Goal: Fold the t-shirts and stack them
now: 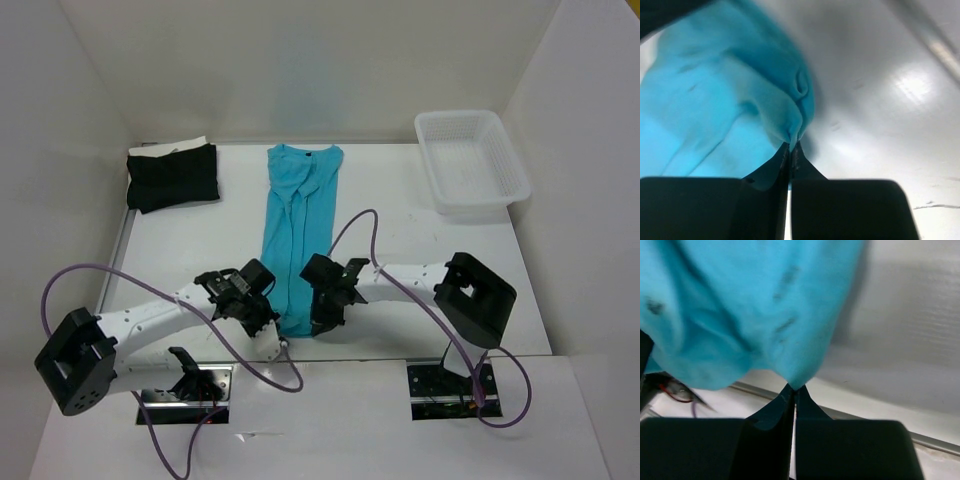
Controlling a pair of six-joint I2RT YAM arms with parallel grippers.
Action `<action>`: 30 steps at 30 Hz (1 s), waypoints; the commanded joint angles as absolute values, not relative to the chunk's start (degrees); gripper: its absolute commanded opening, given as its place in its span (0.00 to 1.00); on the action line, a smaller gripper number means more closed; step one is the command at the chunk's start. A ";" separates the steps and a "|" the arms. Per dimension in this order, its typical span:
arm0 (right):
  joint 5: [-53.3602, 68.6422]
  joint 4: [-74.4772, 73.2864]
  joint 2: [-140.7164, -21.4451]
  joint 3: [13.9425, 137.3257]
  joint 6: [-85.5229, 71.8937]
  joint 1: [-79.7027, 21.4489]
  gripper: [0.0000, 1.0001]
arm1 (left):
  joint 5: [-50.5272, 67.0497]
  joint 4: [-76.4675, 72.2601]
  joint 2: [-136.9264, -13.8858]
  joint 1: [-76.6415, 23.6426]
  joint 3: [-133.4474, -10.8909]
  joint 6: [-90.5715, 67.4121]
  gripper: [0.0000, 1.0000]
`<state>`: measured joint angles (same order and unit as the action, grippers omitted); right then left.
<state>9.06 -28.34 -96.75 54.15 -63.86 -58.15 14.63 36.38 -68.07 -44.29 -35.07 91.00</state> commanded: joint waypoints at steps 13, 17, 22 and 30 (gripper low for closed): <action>13.97 -39.20 -100.62 74.69 -40.27 -36.31 0.00 | 21.53 29.54 -78.30 -23.92 -54.74 67.69 0.00; 15.21 -40.25 -107.04 84.61 -34.81 -32.70 0.00 | 22.24 26.72 -84.79 -20.66 -60.54 62.76 0.00; 15.73 -40.25 -112.23 90.70 -32.78 -29.63 0.00 | 22.85 25.49 -91.83 -19.42 -68.19 59.77 0.00; 20.98 -36.48 -118.02 95.62 -33.93 -25.41 0.00 | 25.05 25.66 -103.35 -18.28 -80.24 60.46 0.00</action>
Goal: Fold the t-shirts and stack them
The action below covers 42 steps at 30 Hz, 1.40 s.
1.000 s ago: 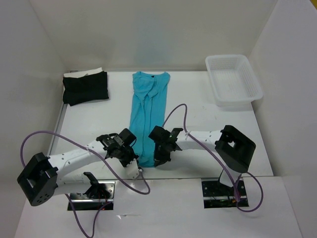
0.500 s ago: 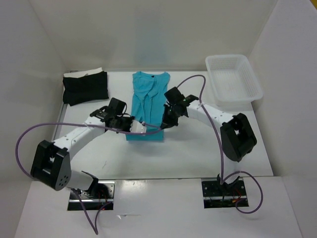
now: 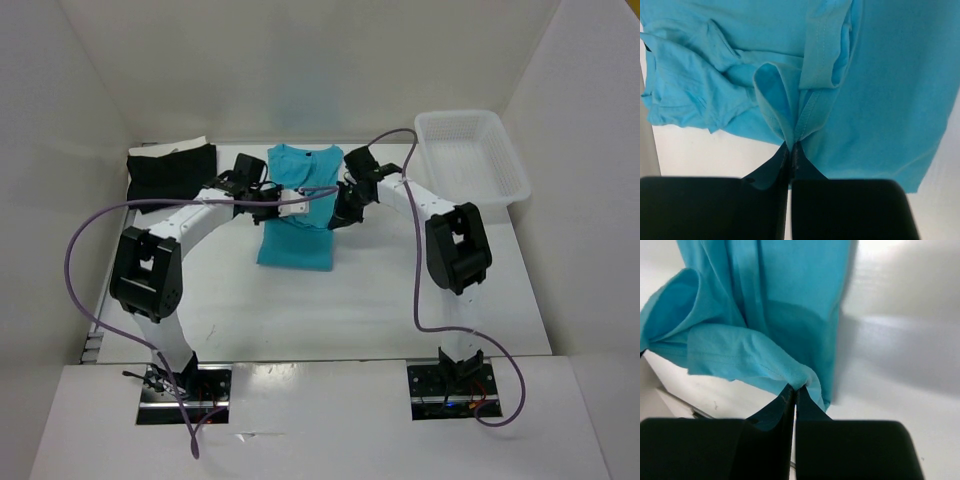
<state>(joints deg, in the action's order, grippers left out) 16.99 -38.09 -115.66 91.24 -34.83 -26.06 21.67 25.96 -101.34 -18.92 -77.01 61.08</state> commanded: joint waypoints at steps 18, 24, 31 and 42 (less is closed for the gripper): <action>18.81 -39.81 -130.08 108.11 -33.66 -22.15 0.01 | 27.86 12.75 -111.62 -15.03 -78.93 63.37 0.03; 17.59 -39.29 -130.08 107.40 -33.66 -21.62 0.33 | 27.87 10.73 -112.15 -15.03 -77.78 63.90 0.13; 10.82 -37.63 -124.64 106.08 -33.14 -21.09 0.43 | 19.81 2.40 -112.68 -15.03 -75.94 59.08 0.41; 10.37 -36.39 -119.95 99.14 -27.69 -30.14 0.00 | 13.97 11.94 -112.51 -11.78 -89.91 43.87 0.53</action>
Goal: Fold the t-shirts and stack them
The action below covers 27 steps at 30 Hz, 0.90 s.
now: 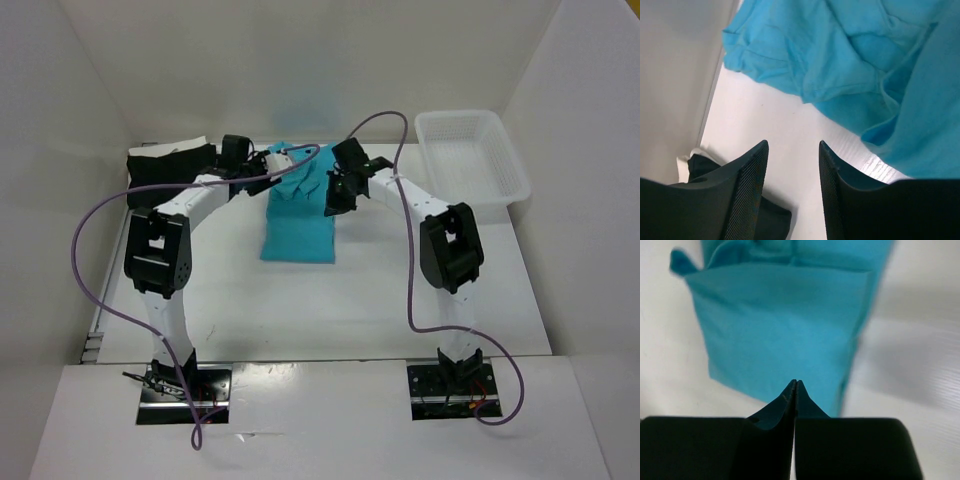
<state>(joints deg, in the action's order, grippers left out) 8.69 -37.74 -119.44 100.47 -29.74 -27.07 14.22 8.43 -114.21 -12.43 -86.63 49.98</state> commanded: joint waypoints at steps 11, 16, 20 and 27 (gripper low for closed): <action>7.41 -42.28 -130.53 119.53 -27.16 -30.32 0.37 | 18.80 32.92 -98.71 -12.20 -77.55 62.26 0.63; 5.71 -39.21 -119.22 103.13 -27.85 -29.18 0.65 | 15.65 33.94 -95.71 -17.66 -66.81 67.67 0.72; 8.86 -34.11 -112.16 85.74 -31.02 -28.65 0.70 | 14.33 27.96 -91.94 -21.52 -58.20 71.01 0.75; 13.88 -27.87 -110.13 76.38 -35.15 -28.65 0.70 | 13.10 24.44 -94.74 -22.68 -57.04 70.49 0.75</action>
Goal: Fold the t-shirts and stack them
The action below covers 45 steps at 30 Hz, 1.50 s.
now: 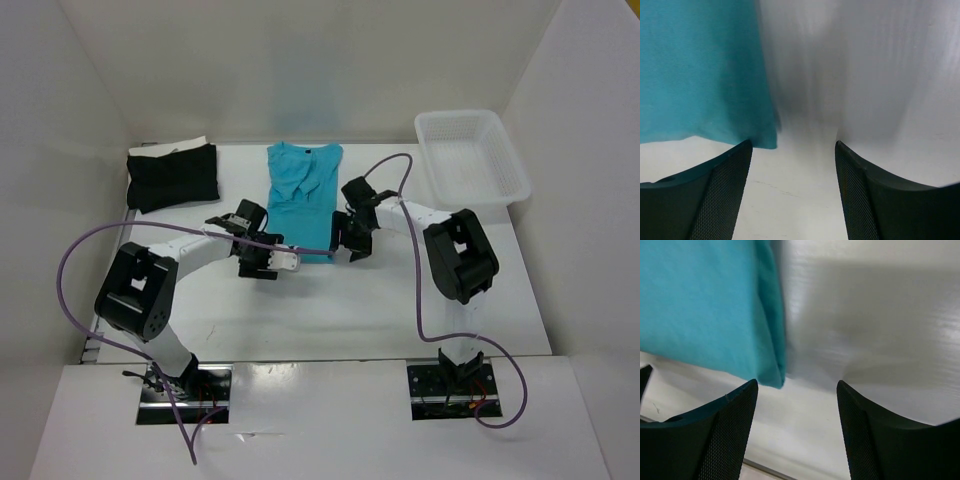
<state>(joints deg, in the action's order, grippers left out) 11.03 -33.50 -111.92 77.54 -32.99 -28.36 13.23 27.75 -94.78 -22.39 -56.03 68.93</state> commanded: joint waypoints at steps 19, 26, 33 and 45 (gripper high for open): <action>19.78 -24.70 -115.75 74.18 -38.14 -28.65 0.24 | 10.55 16.88 -98.17 -25.05 -54.23 71.28 0.39; 20.30 -25.75 -114.08 73.65 -37.62 -28.13 0.00 | 12.56 20.21 -98.17 -25.05 -56.86 67.77 0.01; 22.05 -30.05 -106.89 67.95 -34.11 -28.13 0.00 | 14.41 29.60 -92.48 -26.80 -56.87 62.86 0.00; 24.34 -41.57 -86.24 56.43 -36.47 -38.75 0.00 | 21.00 59.82 -79.64 -36.74 -61.08 56.43 0.00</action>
